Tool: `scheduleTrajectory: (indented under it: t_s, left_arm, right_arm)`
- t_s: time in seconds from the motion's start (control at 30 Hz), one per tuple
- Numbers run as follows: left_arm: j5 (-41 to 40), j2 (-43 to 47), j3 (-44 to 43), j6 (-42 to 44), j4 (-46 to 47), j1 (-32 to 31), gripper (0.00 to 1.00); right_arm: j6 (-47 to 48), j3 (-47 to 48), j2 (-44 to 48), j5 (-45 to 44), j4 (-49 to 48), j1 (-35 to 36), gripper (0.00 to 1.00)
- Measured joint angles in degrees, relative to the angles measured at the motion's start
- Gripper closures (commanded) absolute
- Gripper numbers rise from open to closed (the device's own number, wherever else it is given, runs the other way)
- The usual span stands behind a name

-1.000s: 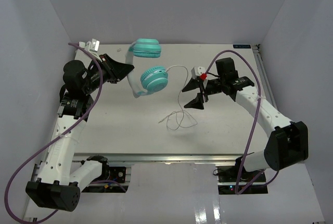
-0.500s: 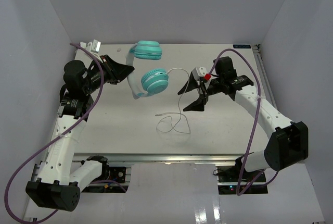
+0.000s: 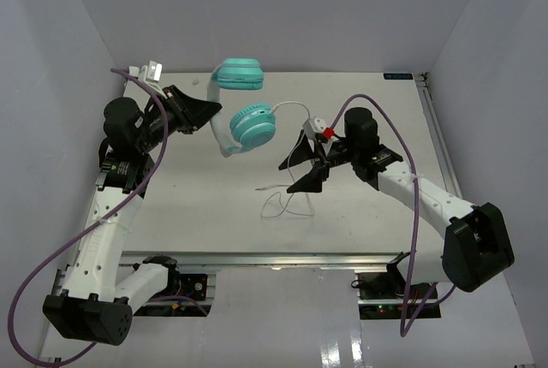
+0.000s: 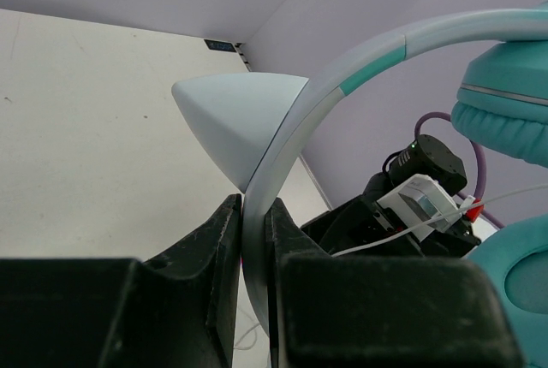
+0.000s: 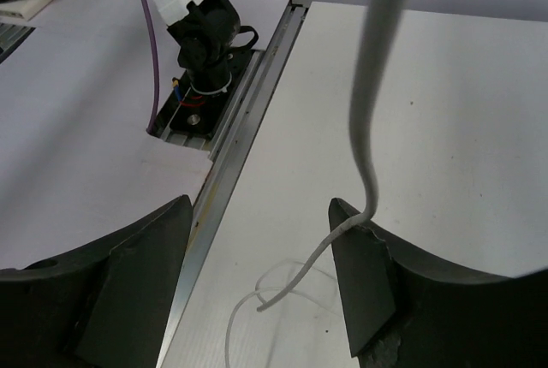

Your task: Wrap the headphones

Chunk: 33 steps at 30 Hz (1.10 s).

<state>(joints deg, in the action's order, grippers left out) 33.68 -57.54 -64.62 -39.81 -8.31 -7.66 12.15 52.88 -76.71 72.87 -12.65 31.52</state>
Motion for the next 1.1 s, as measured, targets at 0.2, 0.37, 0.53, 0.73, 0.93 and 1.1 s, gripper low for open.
scheduleTrajectory:
  t_s: [0.2, 0.37, 0.53, 0.73, 0.93, 1.1]
  left_arm:
    - [-3.8, 0.0, 0.0, -1.6, 0.9, 0.0, 1.00]
    - [-7.6, -1.2, 0.0, -4.7, 3.0, 0.5, 1.00]
    - [-9.7, -4.4, -0.6, -7.8, 5.3, 2.1, 1.00]
    - [-14.6, -7.1, -2.1, -4.6, 3.0, 4.3, 1.00]
    - [-21.6, -6.5, -1.6, 5.6, -2.5, 5.4, 1.00]
    - [-24.6, -6.2, -1.2, 14.8, -8.0, 5.4, 1.00]
  right_arm:
    - [-10.4, -7.1, 1.3, -0.4, -12.8, 0.5, 0.49]
    - [-15.4, -9.9, 3.5, -0.5, -17.6, 0.8, 0.81]
    - [-16.5, -10.5, 5.8, -1.2, -17.9, 0.8, 0.92]
    - [-3.9, -6.7, 10.4, -11.4, -0.7, -0.3, 0.92]
    - [10.5, -0.5, 14.9, -35.0, 18.3, -5.2, 0.92]
    - [18.0, 2.5, 16.1, -57.1, 24.6, -5.7, 0.92]
